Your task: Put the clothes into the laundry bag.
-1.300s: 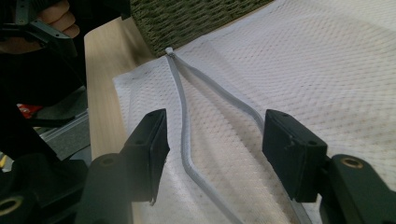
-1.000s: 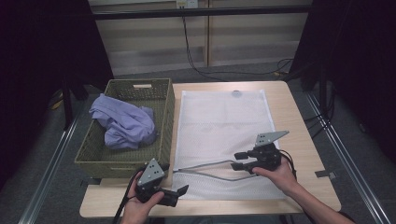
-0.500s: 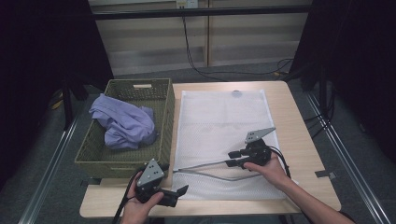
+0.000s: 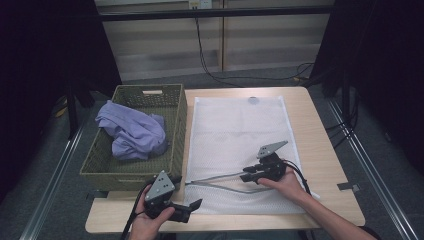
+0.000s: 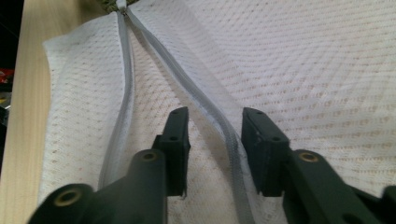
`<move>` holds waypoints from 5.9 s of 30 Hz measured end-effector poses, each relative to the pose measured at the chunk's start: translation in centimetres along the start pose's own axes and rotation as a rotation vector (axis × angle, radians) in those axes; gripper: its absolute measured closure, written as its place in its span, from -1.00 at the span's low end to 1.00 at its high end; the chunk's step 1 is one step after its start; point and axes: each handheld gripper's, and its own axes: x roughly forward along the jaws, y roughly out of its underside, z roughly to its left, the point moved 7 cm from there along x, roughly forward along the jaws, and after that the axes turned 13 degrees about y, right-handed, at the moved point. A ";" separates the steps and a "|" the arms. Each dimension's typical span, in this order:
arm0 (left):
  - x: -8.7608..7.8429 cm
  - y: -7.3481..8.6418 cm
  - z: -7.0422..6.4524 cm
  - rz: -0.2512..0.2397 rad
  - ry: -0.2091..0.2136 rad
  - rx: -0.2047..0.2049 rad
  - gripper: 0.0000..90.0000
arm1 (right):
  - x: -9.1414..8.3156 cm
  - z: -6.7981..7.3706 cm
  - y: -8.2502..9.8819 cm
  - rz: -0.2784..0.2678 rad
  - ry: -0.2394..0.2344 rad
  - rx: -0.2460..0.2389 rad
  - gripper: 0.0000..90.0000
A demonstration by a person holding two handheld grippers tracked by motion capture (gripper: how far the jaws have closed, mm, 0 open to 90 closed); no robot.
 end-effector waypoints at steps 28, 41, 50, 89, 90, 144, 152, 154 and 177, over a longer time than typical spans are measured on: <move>0.0 0.0 -0.2 0.000 0.004 0.012 -0.93 | -0.9 -1.4 0.1 -0.012 0.031 0.017 0.95; 0.1 -0.1 -0.2 -0.002 0.007 0.011 -0.93 | -2.4 -1.5 -1.0 -0.103 0.025 0.033 0.95; 0.1 0.0 -0.2 0.005 0.004 0.014 -0.93 | -3.2 -1.6 -1.8 -0.156 0.024 0.049 0.96; 0.1 0.0 -0.2 0.016 -0.006 0.026 -0.93 | -7.2 -2.5 -6.1 -0.312 0.015 0.053 0.95; 0.2 0.0 -0.2 0.014 -0.005 0.024 -0.93 | -7.3 -2.5 -6.3 -0.317 0.013 0.051 0.95; -9.9 -5.7 8.9 -0.084 -0.208 -0.026 -0.95 | -8.7 -3.4 -9.1 -0.410 -0.001 0.064 0.95; -10.7 -6.2 12.6 -0.026 -0.247 -0.057 -0.92 | -8.6 -3.4 -9.1 -0.408 -0.002 0.064 0.95; -11.0 -6.4 13.4 -0.011 -0.256 -0.068 -0.91 | -8.6 -3.4 -9.1 -0.408 -0.001 0.064 0.95; -7.6 -5.1 20.9 0.183 -0.288 -0.189 -0.85 | -7.9 -3.4 -8.9 -0.388 -0.002 0.065 0.96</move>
